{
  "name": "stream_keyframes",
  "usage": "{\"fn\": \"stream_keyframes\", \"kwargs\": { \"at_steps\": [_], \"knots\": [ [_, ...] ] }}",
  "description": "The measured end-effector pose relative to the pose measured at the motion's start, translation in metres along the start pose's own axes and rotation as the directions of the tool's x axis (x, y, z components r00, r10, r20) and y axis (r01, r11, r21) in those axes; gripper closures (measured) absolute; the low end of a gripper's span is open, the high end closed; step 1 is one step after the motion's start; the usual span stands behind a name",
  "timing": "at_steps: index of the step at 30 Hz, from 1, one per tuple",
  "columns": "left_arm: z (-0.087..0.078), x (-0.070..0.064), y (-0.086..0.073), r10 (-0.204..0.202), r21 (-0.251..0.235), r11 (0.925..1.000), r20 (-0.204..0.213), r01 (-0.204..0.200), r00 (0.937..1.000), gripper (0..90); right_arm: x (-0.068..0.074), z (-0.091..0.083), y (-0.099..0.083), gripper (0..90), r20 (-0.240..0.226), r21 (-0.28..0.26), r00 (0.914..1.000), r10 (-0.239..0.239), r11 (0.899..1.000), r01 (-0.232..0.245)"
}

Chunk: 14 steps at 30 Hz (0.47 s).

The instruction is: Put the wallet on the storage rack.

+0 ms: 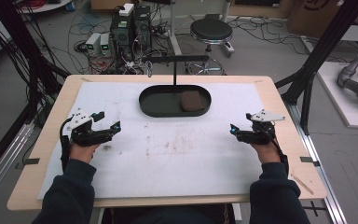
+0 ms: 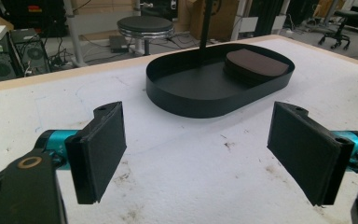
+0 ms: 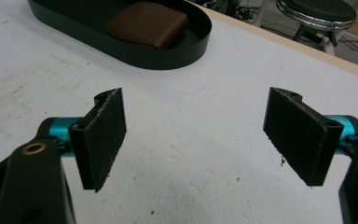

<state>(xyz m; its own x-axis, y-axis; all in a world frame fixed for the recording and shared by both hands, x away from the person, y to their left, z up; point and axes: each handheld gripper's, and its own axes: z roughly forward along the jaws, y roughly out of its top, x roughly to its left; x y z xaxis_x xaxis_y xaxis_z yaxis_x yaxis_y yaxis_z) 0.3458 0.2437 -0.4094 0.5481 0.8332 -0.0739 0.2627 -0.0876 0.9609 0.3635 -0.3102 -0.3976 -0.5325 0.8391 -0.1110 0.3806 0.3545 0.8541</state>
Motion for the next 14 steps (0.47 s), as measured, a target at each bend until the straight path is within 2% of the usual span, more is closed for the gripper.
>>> {"fn": "stream_keyframes", "kwargs": {
  "at_steps": [14],
  "knots": [
    [0.0012, 0.0011, -0.0012, -0.003, 0.010, 0.9999, -0.008, 0.003, 1.0000, 19.0, -0.0011, 0.0021, -0.0006, 21.6, -0.004, 0.001, 1.0000, -0.002, 1.000, 0.002]
  ]
}}
